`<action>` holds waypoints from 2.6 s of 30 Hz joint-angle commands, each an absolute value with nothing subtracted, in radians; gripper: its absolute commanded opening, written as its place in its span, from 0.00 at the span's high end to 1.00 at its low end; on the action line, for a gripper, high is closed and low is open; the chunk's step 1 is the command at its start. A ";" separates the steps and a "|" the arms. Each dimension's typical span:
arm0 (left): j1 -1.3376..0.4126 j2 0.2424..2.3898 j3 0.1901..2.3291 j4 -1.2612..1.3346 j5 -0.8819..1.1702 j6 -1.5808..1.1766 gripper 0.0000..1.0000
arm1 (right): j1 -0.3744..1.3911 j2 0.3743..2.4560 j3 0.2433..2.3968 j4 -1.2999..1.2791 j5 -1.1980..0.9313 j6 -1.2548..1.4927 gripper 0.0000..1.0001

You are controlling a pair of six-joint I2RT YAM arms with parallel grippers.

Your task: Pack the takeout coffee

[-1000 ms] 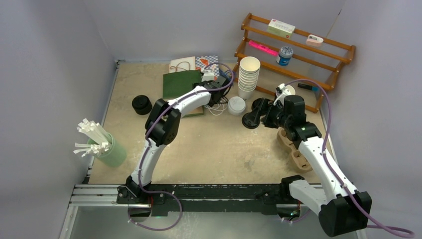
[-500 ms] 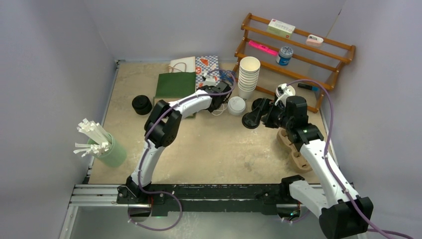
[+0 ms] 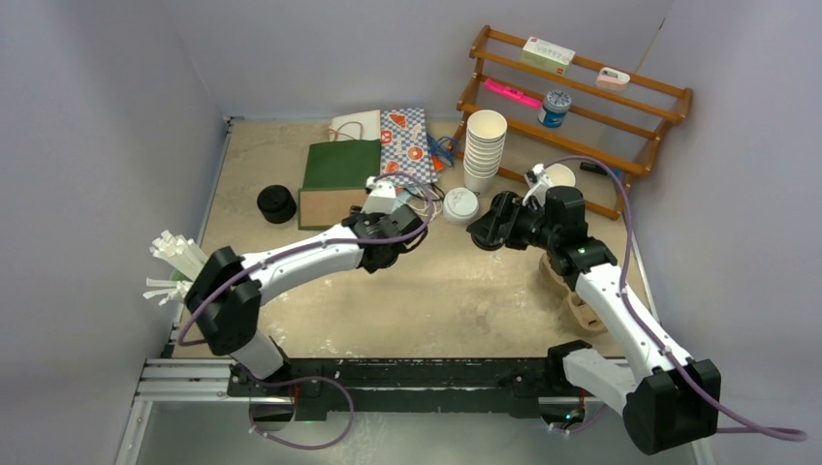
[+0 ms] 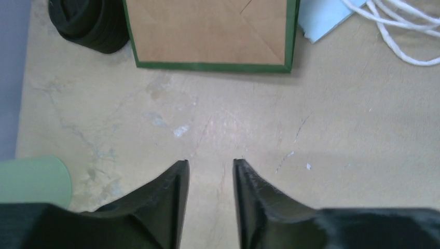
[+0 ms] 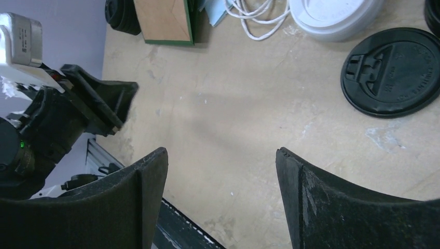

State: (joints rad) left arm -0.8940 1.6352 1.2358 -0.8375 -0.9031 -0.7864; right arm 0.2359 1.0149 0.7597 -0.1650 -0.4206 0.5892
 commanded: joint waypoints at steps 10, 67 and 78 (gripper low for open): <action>-0.809 1.741 1.193 -0.351 -0.783 -0.332 0.33 | 0.264 1.004 0.780 -0.106 -0.393 0.604 0.20; -0.970 1.521 1.192 -0.714 -1.045 -0.687 1.00 | 0.267 1.045 0.968 -0.231 -0.424 0.615 0.24; -1.008 1.130 0.856 -0.429 -0.753 -0.581 1.00 | 0.528 1.229 1.206 -0.293 -0.140 0.695 0.15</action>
State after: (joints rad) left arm -1.0046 1.1984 0.9199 -0.5426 -0.8814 -0.6125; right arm 0.4362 1.1660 1.1252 -0.2626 -0.2920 0.6479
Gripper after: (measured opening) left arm 0.026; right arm 0.813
